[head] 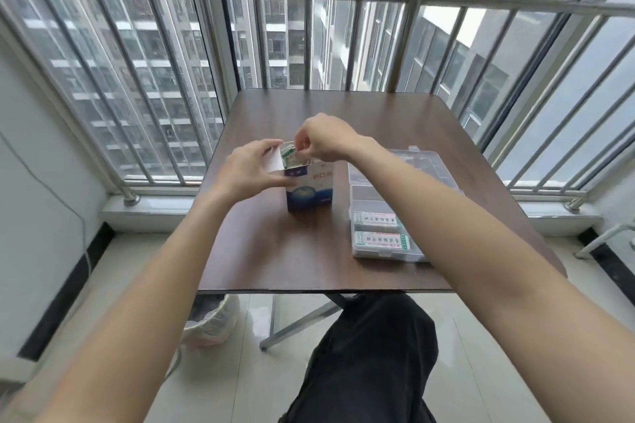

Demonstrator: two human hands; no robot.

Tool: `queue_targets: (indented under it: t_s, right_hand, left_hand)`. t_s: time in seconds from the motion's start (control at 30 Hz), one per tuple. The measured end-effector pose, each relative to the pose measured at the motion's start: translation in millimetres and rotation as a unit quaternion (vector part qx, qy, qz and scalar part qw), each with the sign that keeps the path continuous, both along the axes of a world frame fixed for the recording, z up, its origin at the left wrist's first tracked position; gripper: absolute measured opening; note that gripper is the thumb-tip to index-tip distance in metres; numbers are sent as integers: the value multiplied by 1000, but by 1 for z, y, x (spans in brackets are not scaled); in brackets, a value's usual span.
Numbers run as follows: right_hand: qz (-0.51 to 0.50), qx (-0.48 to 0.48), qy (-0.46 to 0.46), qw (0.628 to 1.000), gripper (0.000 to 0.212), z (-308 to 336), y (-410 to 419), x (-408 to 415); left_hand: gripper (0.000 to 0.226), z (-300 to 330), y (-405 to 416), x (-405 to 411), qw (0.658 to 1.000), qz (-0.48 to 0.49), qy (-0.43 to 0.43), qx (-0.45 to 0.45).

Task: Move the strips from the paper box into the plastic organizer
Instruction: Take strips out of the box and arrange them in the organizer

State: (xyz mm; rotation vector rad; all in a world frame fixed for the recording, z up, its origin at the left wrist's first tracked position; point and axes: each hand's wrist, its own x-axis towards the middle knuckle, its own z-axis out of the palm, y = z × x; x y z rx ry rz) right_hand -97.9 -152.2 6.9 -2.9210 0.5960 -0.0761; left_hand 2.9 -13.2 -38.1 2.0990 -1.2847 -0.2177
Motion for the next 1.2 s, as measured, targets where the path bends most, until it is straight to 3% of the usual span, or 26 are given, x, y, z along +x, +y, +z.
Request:
queue_targets:
  t_s: [0.17, 0.3, 0.43, 0.53, 0.6, 0.7, 0.83, 0.9, 1.03, 1.2]
  right_hand:
    - [2, 57, -82, 995, 21, 9, 0, -16]
    - [-2, 74, -92, 993, 6, 8, -4, -28]
    - [-15, 147, -77, 986, 31, 8, -3, -36]
    - [-11, 166, -67, 984, 27, 9, 0, -36]
    - [-11, 123, -40, 992, 29, 9, 4, -31]
    - [-40, -35, -5, 999, 43, 4, 12, -20]
    - [-27, -144, -43, 988, 27, -3, 18, -8]
    - [-3, -112, -69, 991, 18, -2, 16, -8]
    - [11, 44, -119, 992, 8, 3, 7, -20]
    - [-27, 188, -218, 957, 5, 1, -8, -35]
  left_hand:
    - [82, -1, 6, -1, 1000, -11, 24, 3]
    - [80, 0, 7, -7, 1000, -16, 22, 0]
    - [79, -2, 6, -8, 999, -18, 37, -8]
    - [78, -2, 6, -9, 999, -19, 36, -6]
    - [77, -1, 7, -9, 999, -20, 35, -7]
    - [78, 0, 7, -11, 999, -23, 24, 0]
    - [80, 1, 7, -13, 1000, -20, 14, 10]
    - [80, 2, 7, -13, 1000, -17, 8, 14]
    - [78, 1, 7, -11, 1000, -17, 9, 9]
    - [85, -3, 5, -3, 999, -10, 26, 16]
